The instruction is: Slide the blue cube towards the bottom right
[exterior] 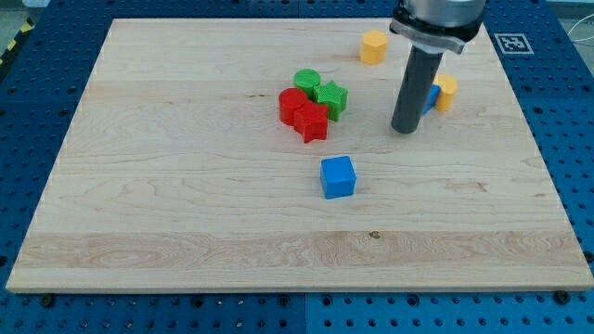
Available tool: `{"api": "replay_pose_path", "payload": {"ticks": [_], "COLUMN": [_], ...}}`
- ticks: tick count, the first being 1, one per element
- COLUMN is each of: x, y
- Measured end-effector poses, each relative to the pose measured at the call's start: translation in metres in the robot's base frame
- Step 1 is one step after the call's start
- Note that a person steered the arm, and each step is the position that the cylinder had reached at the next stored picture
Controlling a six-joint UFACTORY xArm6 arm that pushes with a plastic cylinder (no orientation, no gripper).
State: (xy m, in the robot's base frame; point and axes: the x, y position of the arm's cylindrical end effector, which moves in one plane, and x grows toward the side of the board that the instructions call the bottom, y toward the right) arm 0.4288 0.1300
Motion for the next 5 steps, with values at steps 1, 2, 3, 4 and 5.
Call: {"api": "replay_pose_path", "payload": {"ticks": [1, 2, 3, 4, 5], "x": [0.024, 0.039, 0.041, 0.041, 0.054], "y": [-0.020, -0.049, -0.082, -0.118, -0.136]}}
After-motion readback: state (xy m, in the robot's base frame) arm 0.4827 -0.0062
